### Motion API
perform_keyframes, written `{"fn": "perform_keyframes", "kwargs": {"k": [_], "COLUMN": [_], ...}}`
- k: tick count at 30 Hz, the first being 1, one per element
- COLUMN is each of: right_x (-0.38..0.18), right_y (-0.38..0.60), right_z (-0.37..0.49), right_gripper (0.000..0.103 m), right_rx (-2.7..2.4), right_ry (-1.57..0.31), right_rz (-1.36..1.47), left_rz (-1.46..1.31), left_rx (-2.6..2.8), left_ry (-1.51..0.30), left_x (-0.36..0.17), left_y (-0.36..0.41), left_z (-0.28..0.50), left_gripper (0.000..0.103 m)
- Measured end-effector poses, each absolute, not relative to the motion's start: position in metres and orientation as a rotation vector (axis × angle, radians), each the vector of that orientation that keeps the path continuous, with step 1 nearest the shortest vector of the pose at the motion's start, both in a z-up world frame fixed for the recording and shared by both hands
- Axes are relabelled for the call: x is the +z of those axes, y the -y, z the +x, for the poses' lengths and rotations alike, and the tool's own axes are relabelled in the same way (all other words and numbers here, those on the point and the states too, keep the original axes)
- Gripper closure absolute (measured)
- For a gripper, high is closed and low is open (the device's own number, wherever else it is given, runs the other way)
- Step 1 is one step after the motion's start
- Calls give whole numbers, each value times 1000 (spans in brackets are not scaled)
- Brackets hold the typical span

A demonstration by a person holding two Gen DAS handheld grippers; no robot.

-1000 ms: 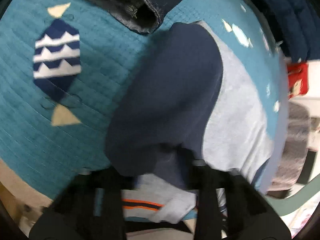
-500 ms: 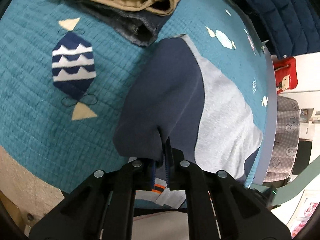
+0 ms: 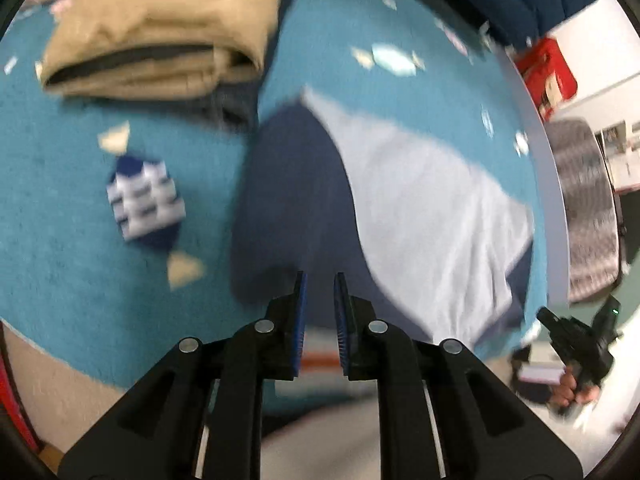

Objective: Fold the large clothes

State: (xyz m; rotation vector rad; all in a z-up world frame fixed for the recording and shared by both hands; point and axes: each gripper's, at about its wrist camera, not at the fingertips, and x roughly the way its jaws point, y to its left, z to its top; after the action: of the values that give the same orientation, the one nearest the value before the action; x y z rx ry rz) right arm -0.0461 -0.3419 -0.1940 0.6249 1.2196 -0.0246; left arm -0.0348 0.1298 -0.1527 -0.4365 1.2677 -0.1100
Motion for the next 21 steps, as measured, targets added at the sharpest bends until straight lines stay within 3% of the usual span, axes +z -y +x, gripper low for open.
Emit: {"fn": "perform_keyframes", "kwargs": {"k": [2, 4, 5, 8, 15, 21], "right_x": [-219, -264, -272, -257, -256, -170], "right_y": [317, 309, 310, 306, 319, 293], "right_z": [-21, -20, -19, -29, -44, 2], "right_gripper": [96, 96, 100, 102, 103, 97], "right_rx": [6, -55, -74, -69, -125, 87], "right_ry": [-1319, -1485, -1472, -1465, -1513, -1166], "right_rz": [536, 513, 524, 406, 474, 315], "left_rz": [-446, -462, -473, -474, -492, -319], "left_rx": [-105, -56, -32, -57, -53, -195], "left_ry": [-1258, -1386, -1403, -1371, -1416, -1167], "left_x": [-167, -214, -229, -225, -224, -148], "left_y": [-130, -123, -121, -123, -141, -106], "left_z": [-20, -4, -3, -12, -25, 1], "left_gripper": [89, 90, 91, 91, 90, 90]}}
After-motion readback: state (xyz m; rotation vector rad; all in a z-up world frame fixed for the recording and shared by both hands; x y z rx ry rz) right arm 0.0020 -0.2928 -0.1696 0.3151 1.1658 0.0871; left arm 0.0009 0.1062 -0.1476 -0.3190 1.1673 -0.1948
